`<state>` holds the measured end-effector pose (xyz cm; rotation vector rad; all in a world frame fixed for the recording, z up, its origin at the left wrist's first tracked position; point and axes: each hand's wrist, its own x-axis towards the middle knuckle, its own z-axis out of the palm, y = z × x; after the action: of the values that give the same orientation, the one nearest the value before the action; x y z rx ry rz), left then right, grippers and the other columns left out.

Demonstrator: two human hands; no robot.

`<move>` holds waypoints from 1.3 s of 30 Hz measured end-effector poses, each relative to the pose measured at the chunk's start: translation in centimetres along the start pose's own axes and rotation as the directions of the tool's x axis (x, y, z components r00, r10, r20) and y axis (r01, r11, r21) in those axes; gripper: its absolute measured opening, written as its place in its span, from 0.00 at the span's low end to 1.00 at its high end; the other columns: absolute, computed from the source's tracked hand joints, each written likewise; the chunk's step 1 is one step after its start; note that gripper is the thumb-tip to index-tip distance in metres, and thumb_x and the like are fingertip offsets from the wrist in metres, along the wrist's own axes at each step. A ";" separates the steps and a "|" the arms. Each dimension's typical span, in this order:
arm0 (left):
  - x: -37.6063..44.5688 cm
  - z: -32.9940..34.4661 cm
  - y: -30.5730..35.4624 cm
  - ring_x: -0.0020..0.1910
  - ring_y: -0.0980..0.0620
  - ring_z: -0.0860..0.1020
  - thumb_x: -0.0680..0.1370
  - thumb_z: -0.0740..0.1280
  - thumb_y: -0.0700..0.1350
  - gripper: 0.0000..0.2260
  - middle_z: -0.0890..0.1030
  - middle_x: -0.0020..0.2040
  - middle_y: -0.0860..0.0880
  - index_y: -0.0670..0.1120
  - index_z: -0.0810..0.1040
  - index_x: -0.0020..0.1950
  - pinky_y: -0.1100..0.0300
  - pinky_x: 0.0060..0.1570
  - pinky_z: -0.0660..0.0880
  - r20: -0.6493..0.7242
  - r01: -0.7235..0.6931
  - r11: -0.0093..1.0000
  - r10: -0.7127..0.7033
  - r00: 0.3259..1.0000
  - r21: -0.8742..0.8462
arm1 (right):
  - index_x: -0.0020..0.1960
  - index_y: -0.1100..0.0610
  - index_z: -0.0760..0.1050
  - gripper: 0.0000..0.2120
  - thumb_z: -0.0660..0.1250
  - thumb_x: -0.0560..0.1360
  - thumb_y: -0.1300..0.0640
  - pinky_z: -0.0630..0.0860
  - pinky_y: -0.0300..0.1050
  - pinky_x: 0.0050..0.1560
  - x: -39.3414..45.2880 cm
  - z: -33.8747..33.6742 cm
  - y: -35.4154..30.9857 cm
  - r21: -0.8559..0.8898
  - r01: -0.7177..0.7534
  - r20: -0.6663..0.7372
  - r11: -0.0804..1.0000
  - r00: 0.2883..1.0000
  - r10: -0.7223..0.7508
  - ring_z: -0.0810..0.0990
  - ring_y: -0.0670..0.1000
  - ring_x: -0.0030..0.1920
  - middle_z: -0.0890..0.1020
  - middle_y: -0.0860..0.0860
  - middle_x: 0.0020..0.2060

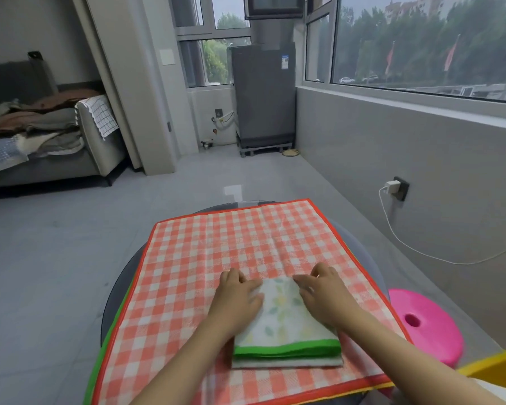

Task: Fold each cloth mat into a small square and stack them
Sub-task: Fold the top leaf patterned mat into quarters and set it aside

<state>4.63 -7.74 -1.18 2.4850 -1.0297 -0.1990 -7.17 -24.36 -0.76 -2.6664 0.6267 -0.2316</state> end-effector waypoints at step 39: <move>2.2 -4.5 1.1 0.35 0.53 0.74 0.68 0.74 0.42 0.07 0.77 0.38 0.50 0.45 0.76 0.40 0.60 0.34 0.72 0.177 0.204 0.951 -0.165 0.970 -0.233 | 0.45 0.54 0.72 0.06 0.69 0.73 0.59 0.69 0.32 0.30 1.3 -4.9 1.1 0.340 -0.248 0.202 0.907 0.961 0.187 0.77 0.46 0.37 0.79 0.50 0.42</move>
<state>6.77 -8.43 3.37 2.3593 -0.7736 -0.5553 -7.69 -27.52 3.35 -2.2122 0.7426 -0.0533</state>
